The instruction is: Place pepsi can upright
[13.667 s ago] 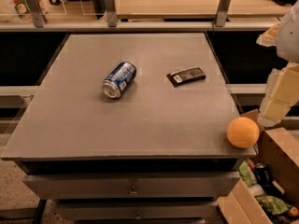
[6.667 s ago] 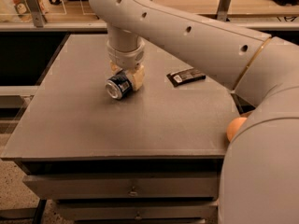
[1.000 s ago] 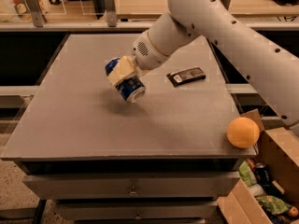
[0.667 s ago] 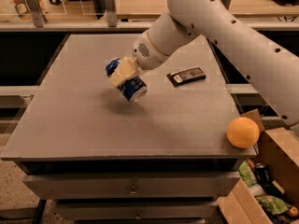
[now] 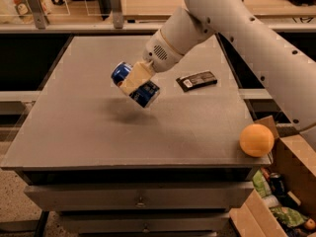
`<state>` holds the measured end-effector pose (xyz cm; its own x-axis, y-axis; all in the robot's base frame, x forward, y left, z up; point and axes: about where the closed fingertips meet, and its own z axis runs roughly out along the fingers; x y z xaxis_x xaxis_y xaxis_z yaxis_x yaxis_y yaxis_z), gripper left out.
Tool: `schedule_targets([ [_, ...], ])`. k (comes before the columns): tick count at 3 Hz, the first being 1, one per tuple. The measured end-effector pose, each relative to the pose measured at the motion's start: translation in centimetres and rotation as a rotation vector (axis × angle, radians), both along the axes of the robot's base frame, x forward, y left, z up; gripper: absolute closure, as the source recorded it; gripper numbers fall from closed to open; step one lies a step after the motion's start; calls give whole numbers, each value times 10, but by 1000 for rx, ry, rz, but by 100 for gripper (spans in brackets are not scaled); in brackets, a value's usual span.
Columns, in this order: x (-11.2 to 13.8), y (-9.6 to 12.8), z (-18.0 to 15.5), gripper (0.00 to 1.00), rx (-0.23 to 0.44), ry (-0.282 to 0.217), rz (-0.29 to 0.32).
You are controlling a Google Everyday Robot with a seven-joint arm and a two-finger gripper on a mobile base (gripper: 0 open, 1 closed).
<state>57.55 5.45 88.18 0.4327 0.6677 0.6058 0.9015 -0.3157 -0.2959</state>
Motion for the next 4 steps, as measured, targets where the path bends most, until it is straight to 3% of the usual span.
schedule_targets([
  [2, 0, -7, -6, 100, 43, -27, -11],
  [4, -17, -44, -12, 100, 167, -137, 22],
])
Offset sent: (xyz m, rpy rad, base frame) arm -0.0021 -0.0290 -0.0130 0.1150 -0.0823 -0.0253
